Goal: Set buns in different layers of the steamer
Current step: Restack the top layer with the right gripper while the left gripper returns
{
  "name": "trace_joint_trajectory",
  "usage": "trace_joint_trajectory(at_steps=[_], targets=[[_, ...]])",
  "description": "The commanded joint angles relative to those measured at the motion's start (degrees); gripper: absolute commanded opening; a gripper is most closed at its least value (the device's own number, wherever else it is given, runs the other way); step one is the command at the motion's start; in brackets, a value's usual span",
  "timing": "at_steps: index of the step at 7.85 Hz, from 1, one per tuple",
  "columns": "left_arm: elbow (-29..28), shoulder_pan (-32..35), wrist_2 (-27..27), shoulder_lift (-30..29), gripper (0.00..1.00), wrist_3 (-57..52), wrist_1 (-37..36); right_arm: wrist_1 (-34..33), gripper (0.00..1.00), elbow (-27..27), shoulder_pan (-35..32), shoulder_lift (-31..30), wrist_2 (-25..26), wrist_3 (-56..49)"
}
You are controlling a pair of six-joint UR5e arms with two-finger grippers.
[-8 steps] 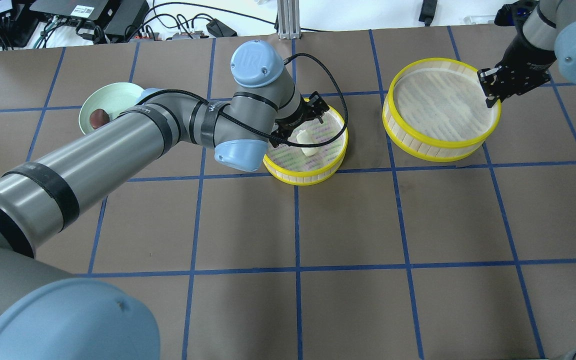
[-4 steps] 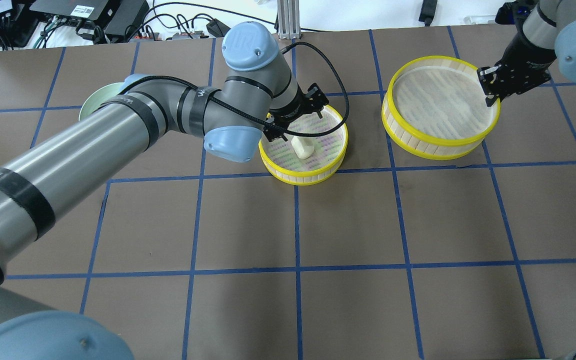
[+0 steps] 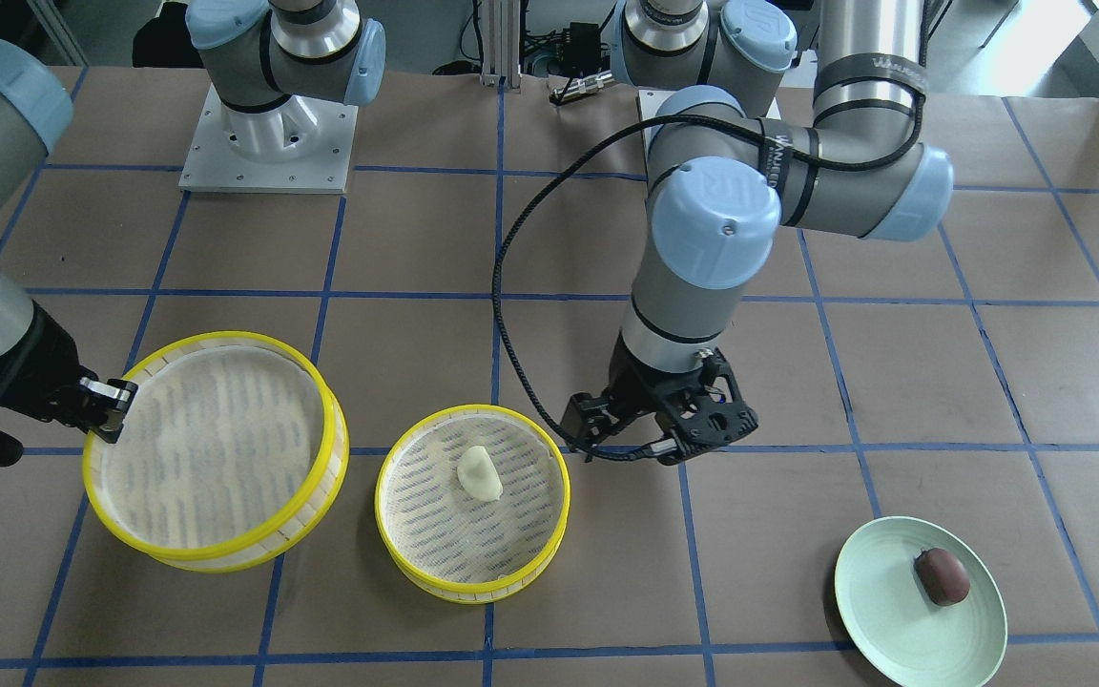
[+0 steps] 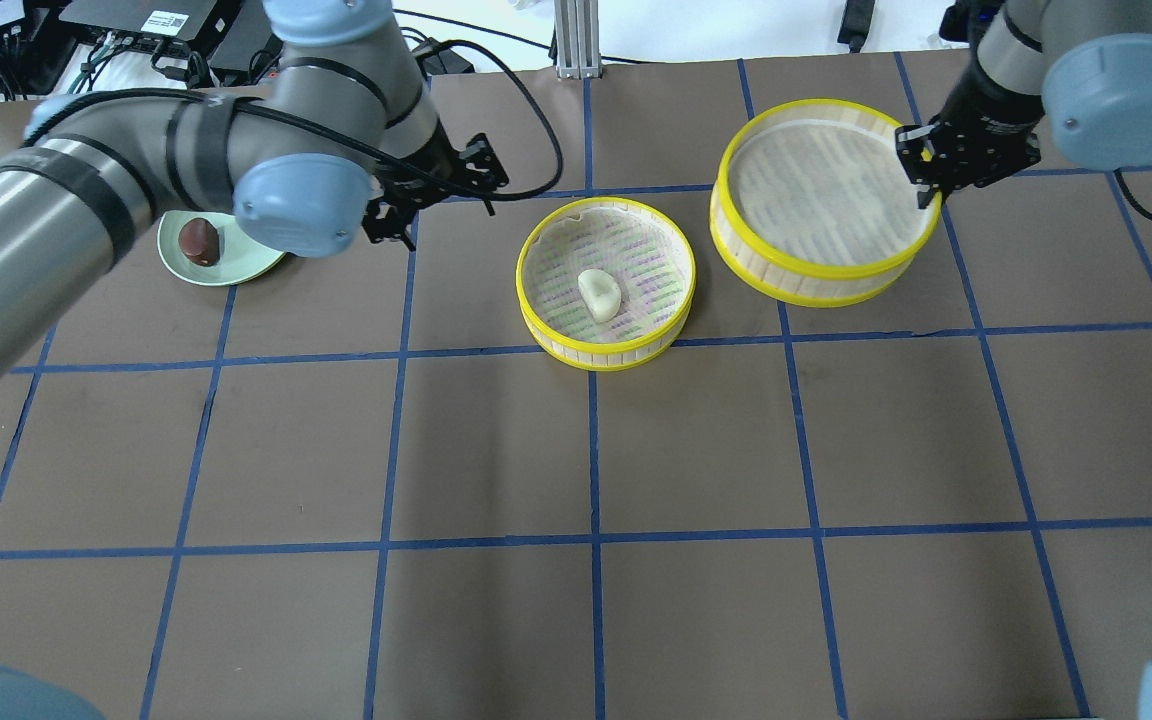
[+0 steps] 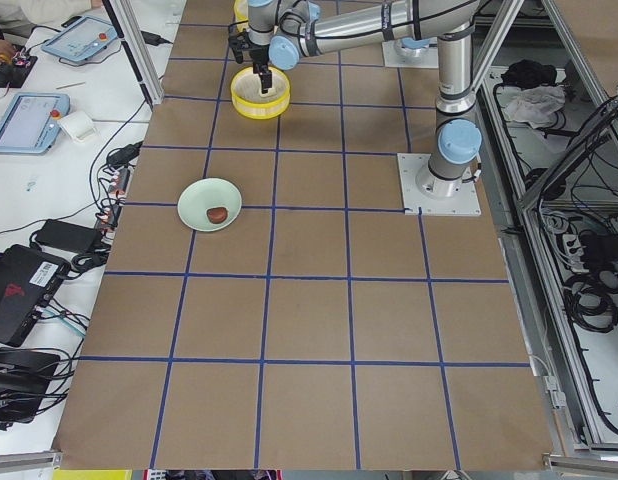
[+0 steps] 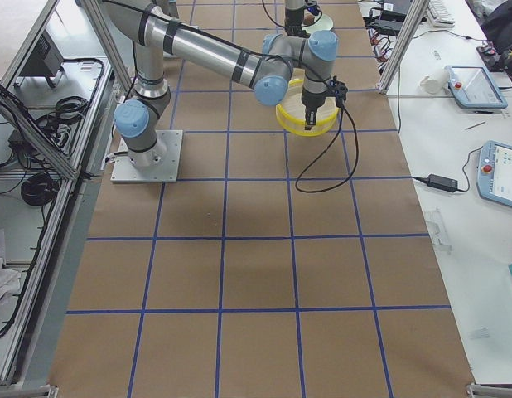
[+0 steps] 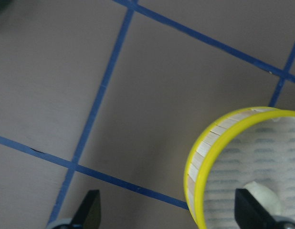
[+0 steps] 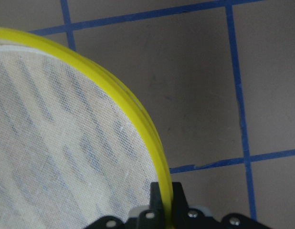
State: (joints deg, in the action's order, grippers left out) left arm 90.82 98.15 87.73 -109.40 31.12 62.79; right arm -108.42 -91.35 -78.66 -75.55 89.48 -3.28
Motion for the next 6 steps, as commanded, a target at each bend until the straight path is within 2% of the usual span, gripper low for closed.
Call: trace_joint_trajectory(at_steps=[1, 3, 4, 5, 6], targets=[[0.23, -12.41, 0.25, 0.95, 1.00, -11.47, 1.99, -0.82, 0.00, 0.29, -10.69, 0.49, -0.01, 16.49], [1.28, -21.64, 1.03, 0.86, 1.00, -27.19, 1.90, -5.10, 0.00, 0.38, -19.03, 3.64, 0.34, 27.83], [1.38, -24.99, 1.82, -0.10, 1.00, -31.96, 1.64, -6.96, 0.00, 0.38, -21.08, 5.22, 0.34, 30.59], [1.38, -26.59, 1.92, -2.02, 1.00, -36.61, -0.63, -7.24, 0.00, 0.03, -22.05, 5.84, 0.25, 31.66], [1.46, -26.60, 2.09, -5.96, 1.00, -38.66, -8.31, -8.81, 0.00, -0.40, -22.33, 7.33, 0.43, 31.49]])
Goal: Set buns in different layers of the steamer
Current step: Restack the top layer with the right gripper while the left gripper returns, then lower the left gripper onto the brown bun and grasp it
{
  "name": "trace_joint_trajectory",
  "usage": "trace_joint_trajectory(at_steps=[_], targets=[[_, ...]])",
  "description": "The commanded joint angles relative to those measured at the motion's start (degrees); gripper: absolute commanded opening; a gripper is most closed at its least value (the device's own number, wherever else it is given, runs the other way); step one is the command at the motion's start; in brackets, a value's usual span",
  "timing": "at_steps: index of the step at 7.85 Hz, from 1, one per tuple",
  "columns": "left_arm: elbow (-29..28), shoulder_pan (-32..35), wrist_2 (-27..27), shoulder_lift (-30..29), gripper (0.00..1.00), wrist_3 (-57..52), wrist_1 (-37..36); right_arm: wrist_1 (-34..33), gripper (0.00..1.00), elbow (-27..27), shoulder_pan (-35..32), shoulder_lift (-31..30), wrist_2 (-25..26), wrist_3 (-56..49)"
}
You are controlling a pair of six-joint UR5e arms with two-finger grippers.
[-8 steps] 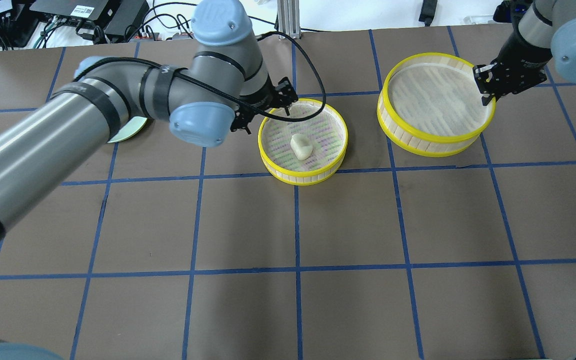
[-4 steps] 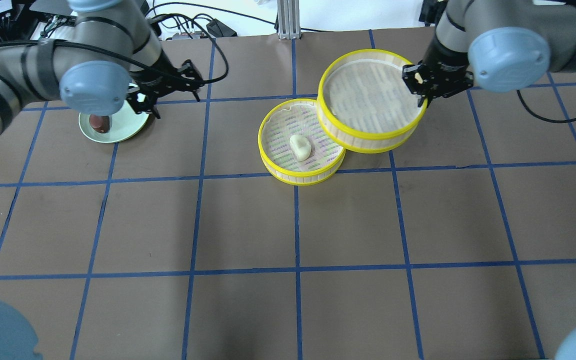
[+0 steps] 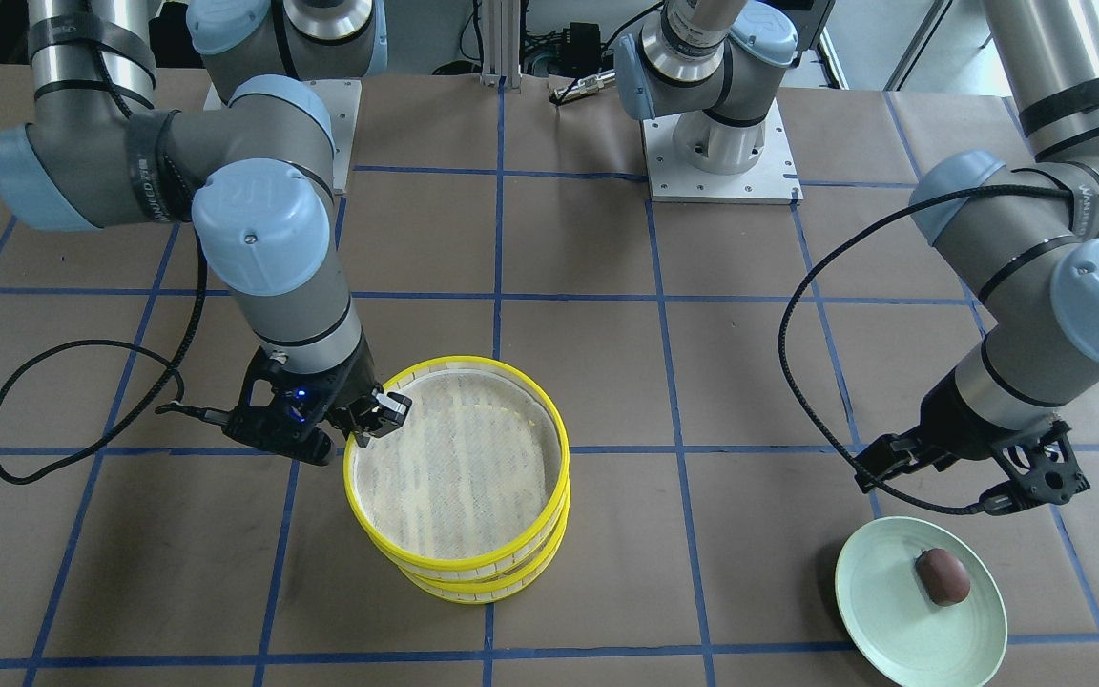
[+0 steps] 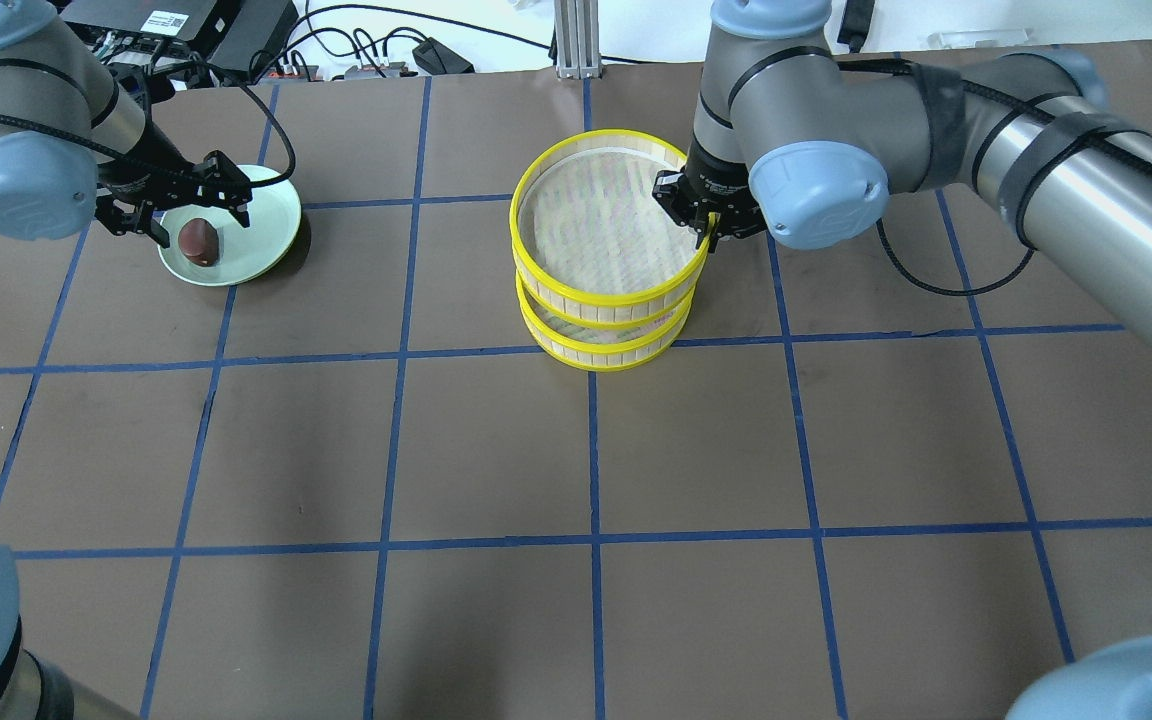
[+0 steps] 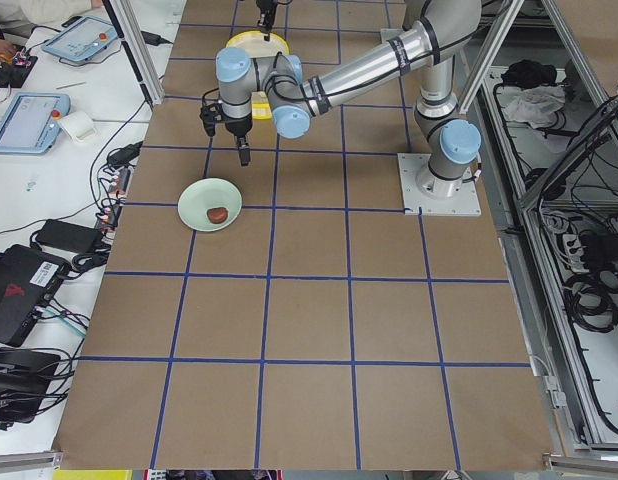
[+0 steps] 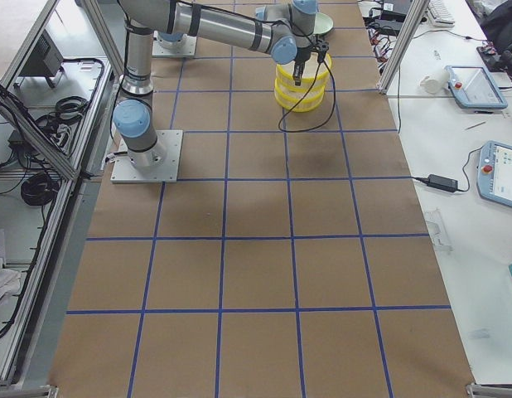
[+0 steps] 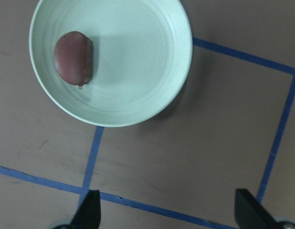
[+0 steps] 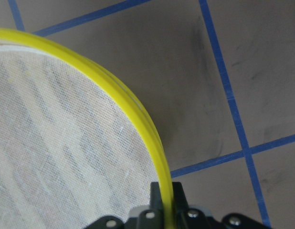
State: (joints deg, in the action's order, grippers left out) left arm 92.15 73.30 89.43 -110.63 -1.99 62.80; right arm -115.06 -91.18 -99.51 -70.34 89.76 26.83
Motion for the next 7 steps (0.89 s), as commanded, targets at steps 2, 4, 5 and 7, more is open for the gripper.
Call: trace_joint_trajectory(at_steps=[2, 4, 5, 7], targets=[[0.05, -2.01, 2.48, -10.73, 0.90, -13.44, -18.73, -2.63, 0.00, -0.49, -1.48, 3.18, 2.33, -0.19], [0.13, -3.59, 5.40, -11.36, 0.78, -16.20, -18.76, -2.63, 0.00, -0.57, -1.57, 3.37, 2.52, -0.20], [0.05, -4.12, 5.66, -11.71, 0.78, -16.47, -18.76, -2.63, 0.00, -0.57, -1.48, 3.37, 2.44, -0.02], [0.05, -4.56, 5.66, -12.94, 0.78, -16.99, -18.85, -3.41, 0.00, -0.57, -1.48, 3.80, 2.00, -0.02]])
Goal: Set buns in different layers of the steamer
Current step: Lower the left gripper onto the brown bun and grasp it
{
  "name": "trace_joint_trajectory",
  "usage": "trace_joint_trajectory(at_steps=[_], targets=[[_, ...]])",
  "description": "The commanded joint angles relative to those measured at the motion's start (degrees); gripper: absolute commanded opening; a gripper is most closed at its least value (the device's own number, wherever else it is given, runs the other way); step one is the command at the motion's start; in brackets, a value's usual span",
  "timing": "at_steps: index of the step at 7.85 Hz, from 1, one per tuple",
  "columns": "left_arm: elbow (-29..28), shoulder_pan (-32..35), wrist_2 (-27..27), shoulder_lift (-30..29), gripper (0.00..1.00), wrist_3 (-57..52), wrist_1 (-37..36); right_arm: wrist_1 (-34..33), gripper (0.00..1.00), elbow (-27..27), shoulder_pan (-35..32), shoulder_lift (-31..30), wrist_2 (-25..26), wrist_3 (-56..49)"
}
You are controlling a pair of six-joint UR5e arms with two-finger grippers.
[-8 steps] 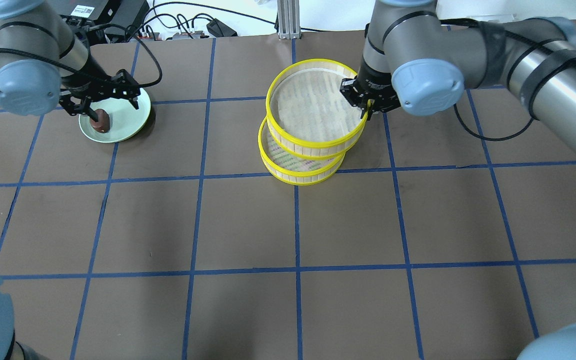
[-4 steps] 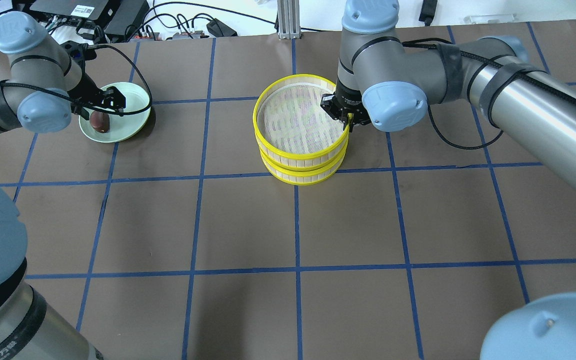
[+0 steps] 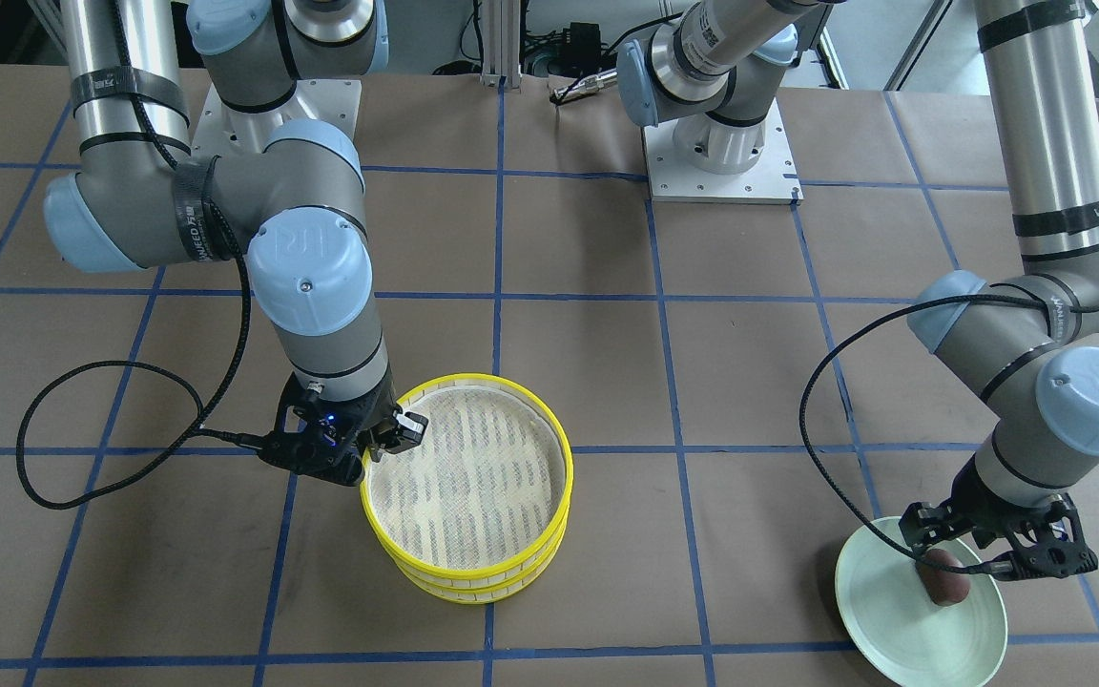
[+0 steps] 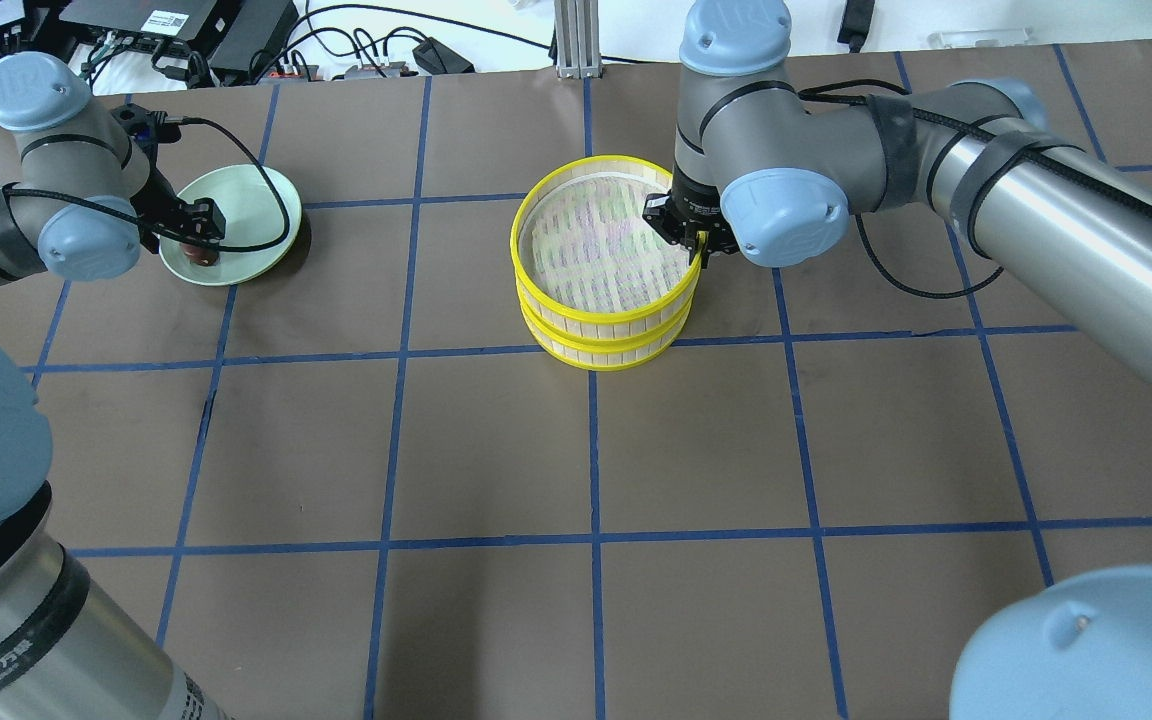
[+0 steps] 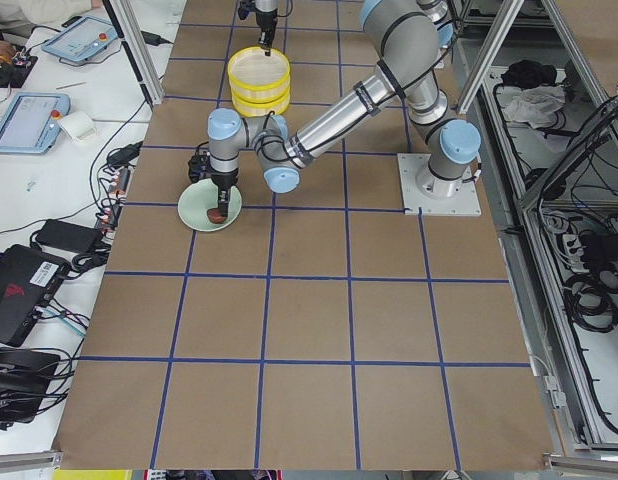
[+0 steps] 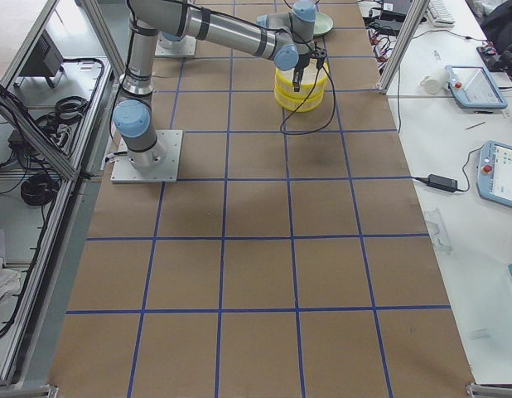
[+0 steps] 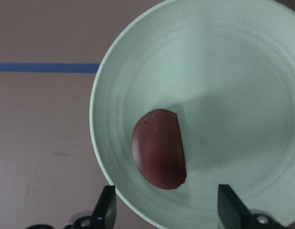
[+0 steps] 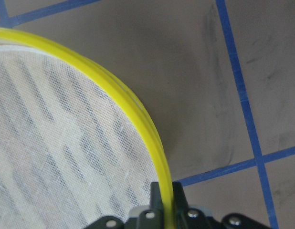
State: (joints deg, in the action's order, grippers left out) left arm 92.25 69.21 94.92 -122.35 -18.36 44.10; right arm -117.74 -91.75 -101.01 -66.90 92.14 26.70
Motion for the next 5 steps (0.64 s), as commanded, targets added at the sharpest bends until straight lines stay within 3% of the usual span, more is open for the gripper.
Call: trace_joint_trajectory(at_steps=[1, 5], targets=[[-0.14, -0.65, 0.18, -1.49, 0.78, -0.62, -0.16, -1.43, 0.00, -0.01, 0.02, 0.37, -0.64, 0.11], [-1.11, -0.65, -0.53, -2.46, 0.78, -0.36, -0.51, -1.52, 0.00, -0.09, 0.28, 0.54, -0.47, -0.50]])
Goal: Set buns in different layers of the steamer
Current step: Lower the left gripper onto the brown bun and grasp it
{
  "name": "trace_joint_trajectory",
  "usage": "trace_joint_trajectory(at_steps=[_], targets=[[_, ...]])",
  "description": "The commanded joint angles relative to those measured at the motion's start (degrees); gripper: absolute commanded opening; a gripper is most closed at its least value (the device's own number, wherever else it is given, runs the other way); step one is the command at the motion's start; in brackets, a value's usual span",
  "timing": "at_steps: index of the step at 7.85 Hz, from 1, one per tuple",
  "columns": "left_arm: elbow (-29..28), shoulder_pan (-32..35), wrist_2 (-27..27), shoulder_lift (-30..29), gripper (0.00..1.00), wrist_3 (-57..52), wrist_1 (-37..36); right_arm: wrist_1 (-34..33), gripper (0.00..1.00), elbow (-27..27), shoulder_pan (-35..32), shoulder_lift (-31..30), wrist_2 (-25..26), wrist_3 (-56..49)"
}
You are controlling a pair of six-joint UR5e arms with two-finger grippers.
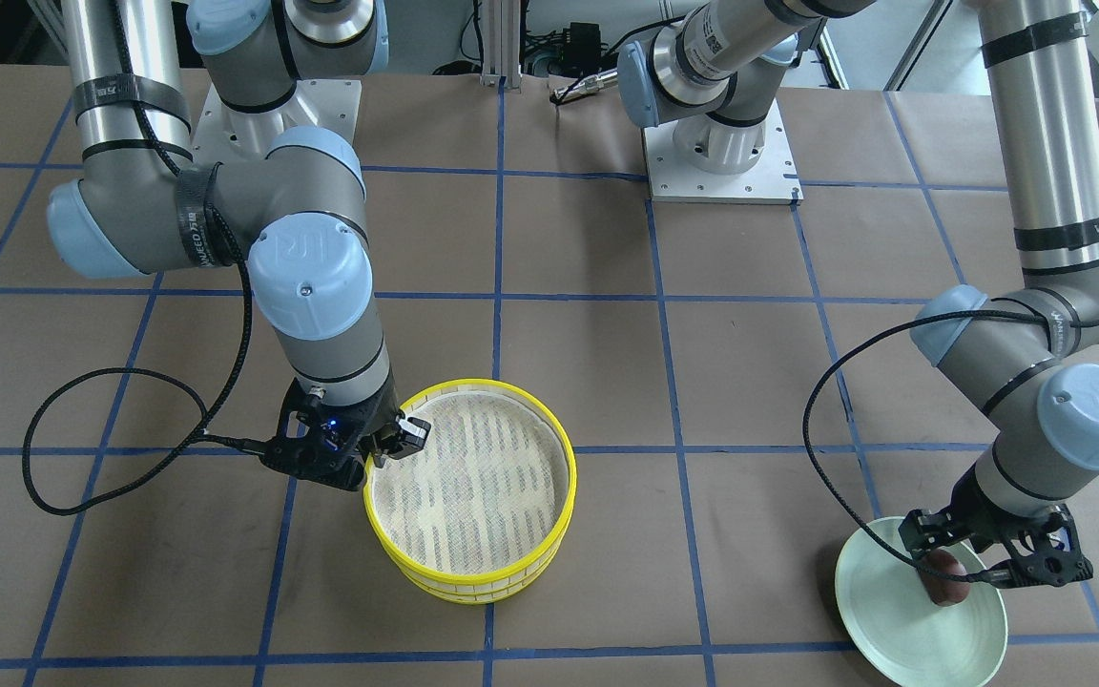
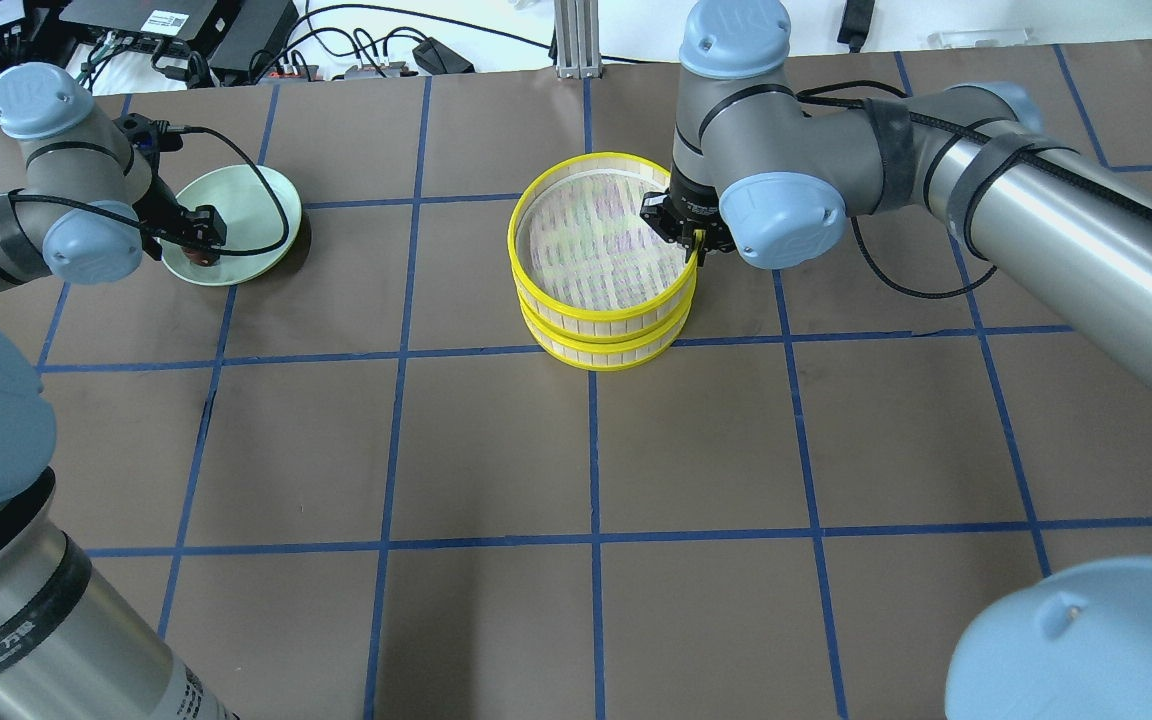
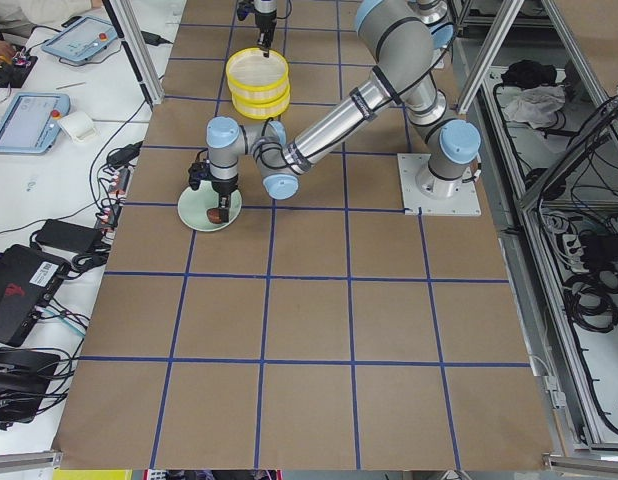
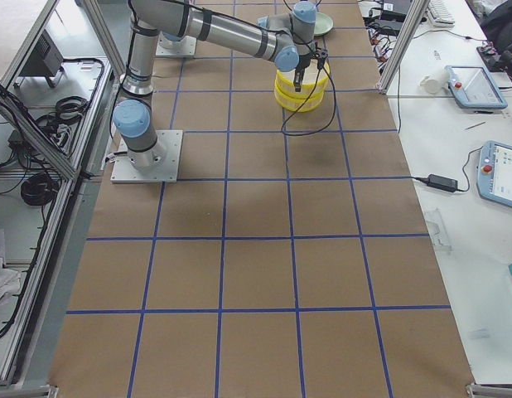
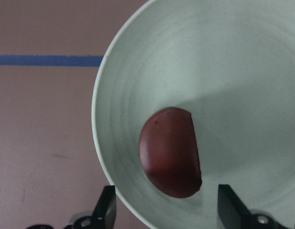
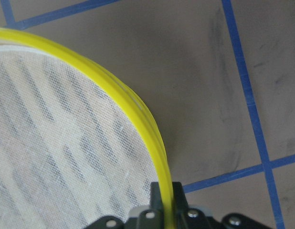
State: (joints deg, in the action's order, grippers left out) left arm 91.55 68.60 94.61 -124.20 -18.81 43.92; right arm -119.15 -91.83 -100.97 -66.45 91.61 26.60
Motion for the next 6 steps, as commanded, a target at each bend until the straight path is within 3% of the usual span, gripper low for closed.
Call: trace_joint_trajectory(at_steps=[1, 6], targets=[[-0.40, -0.04, -0.65, -1.04, 0.77, 0.00, -2.76, -0.03, 0.00, -0.01, 0.42, 0.27, -0.03, -0.58], [-0.84, -0.04, -2.85, -2.71, 0.82, -1.93, -3.05, -0.11, 0.00, -0.10, 0.51, 0.36, -0.30, -0.49]])
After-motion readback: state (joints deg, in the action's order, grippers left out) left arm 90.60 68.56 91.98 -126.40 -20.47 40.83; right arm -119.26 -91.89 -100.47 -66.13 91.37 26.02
